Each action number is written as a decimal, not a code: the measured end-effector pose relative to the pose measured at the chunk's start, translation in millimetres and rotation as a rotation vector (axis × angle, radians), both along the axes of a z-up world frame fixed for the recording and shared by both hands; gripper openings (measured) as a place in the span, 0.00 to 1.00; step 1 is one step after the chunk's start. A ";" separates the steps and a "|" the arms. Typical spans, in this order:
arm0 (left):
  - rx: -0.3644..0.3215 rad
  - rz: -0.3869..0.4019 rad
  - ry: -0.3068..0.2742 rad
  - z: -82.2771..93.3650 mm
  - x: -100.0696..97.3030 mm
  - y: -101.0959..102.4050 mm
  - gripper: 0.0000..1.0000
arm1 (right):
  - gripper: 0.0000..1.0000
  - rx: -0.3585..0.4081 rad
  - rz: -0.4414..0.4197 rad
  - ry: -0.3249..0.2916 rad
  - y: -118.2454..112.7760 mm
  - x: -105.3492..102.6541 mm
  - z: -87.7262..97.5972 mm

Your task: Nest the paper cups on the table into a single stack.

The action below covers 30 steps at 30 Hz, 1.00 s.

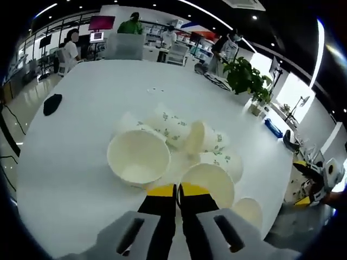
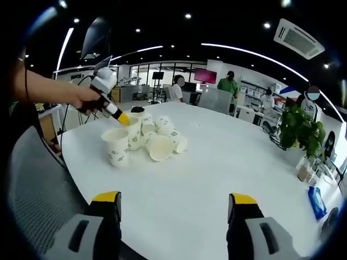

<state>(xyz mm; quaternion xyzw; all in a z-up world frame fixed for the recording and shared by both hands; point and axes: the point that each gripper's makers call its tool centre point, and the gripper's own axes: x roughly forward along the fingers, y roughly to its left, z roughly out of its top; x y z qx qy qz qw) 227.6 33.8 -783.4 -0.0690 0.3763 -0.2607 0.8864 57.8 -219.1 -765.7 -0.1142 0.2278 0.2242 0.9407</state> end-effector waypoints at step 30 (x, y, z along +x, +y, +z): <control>-0.054 -0.036 -0.123 70.9 -5.5 -10.1 0.00 | 0.83 0.025 0.010 -0.019 3.0 0.7 4.7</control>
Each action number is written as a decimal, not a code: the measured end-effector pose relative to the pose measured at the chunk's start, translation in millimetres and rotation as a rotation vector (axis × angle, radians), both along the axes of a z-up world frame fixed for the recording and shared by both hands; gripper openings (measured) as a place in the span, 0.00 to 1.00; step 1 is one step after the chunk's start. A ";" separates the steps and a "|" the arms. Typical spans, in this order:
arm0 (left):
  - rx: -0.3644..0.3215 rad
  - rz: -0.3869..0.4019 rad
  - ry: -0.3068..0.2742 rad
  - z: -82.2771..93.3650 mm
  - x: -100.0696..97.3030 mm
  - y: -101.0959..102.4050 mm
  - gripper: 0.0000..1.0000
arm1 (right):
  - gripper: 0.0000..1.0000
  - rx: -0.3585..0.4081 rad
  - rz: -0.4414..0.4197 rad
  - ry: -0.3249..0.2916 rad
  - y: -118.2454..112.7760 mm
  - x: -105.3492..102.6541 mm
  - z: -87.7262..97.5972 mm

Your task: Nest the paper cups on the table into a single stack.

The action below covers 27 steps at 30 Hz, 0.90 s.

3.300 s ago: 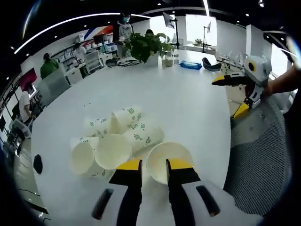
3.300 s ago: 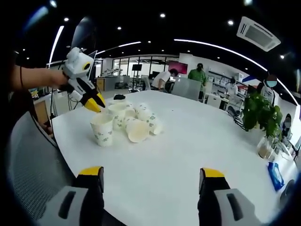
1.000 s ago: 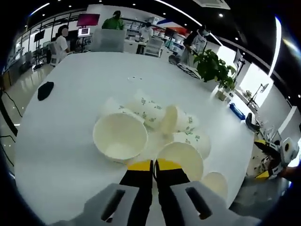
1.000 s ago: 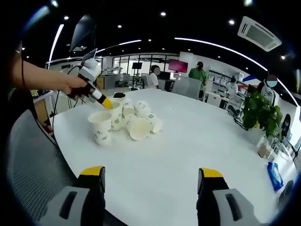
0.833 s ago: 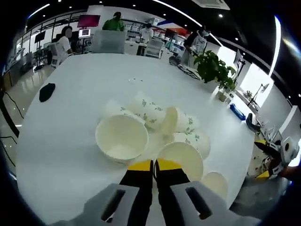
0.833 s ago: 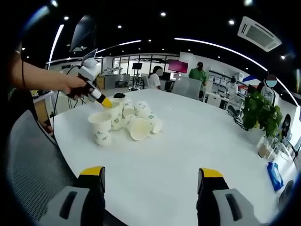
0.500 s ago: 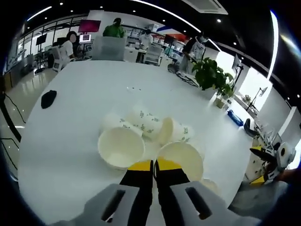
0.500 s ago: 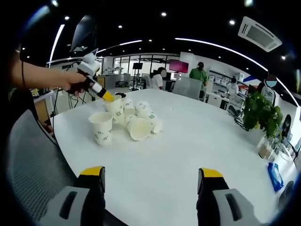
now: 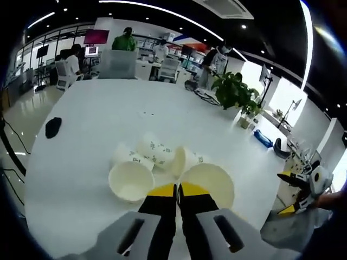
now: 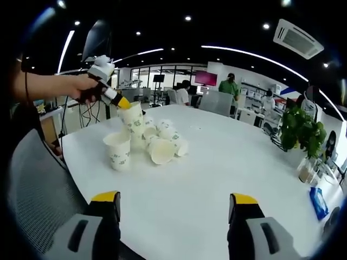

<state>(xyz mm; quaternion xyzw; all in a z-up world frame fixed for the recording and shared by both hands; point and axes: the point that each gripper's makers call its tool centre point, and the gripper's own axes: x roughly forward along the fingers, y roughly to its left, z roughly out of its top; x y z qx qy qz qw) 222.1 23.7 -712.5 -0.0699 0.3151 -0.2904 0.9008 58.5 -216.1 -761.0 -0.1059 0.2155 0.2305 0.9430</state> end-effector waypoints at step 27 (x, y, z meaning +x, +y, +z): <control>-0.016 -0.146 -0.011 37.1 -38.1 -25.2 0.00 | 0.85 0.003 -0.001 -0.008 -0.1 0.7 1.5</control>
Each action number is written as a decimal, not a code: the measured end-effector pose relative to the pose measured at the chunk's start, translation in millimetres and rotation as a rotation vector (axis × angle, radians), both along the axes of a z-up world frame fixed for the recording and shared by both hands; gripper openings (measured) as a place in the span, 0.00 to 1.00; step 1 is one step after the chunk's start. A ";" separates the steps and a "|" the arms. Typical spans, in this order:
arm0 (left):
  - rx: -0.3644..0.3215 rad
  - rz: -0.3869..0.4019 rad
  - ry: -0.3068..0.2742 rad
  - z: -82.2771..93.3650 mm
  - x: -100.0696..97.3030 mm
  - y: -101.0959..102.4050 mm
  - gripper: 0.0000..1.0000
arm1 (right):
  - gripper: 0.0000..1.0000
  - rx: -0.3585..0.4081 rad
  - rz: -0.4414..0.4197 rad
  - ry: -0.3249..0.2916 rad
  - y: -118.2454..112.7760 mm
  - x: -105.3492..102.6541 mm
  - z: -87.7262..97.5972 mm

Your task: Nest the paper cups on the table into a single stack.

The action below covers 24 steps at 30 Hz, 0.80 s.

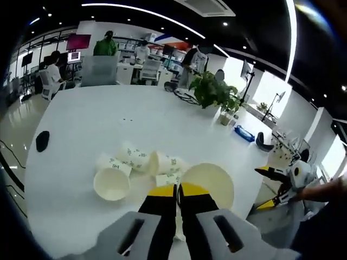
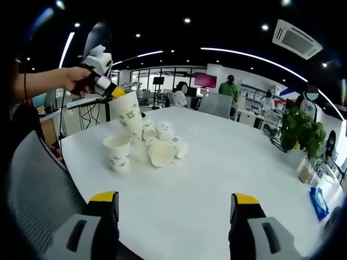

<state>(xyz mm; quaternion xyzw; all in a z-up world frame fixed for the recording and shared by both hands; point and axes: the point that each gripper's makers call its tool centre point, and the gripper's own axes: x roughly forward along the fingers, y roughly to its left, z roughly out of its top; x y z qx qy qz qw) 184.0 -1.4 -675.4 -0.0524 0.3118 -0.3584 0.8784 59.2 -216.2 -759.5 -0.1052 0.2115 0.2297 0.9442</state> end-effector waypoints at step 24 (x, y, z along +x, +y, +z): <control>0.109 -0.100 0.040 -22.3 -23.0 -6.4 0.00 | 0.83 -0.016 0.002 0.014 -0.4 -1.0 -3.3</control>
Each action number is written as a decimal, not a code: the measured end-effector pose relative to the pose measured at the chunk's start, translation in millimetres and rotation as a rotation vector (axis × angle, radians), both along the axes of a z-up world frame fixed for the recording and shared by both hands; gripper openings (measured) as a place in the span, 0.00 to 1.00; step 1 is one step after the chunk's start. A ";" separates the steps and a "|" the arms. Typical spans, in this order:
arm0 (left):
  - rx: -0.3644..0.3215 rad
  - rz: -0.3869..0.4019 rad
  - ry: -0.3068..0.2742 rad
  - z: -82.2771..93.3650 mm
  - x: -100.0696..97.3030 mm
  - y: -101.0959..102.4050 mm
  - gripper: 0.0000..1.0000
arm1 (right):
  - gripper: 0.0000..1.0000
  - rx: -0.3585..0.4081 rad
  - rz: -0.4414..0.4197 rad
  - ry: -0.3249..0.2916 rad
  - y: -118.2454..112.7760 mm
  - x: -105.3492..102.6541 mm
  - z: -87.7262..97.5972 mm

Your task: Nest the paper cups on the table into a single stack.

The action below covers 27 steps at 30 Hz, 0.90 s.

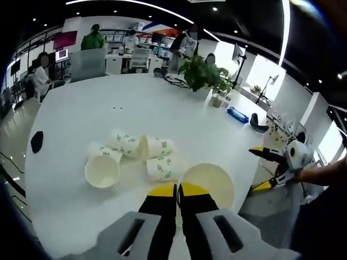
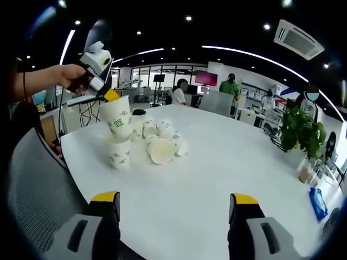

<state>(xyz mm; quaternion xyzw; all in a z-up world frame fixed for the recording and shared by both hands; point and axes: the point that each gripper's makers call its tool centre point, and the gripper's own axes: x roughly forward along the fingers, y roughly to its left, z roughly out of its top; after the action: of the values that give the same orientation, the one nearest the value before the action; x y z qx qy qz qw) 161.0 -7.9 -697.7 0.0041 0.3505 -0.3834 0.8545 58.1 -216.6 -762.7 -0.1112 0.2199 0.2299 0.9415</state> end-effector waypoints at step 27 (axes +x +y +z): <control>0.087 -0.051 0.045 -39.3 -11.0 -4.4 0.00 | 0.80 -0.005 0.003 0.019 0.3 -2.1 -3.2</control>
<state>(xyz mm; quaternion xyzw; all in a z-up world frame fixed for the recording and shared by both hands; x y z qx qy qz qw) 150.0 -12.3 -737.0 0.0414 0.3858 -0.3892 0.8354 56.1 -216.3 -765.9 -0.1116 0.2290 0.2317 0.9389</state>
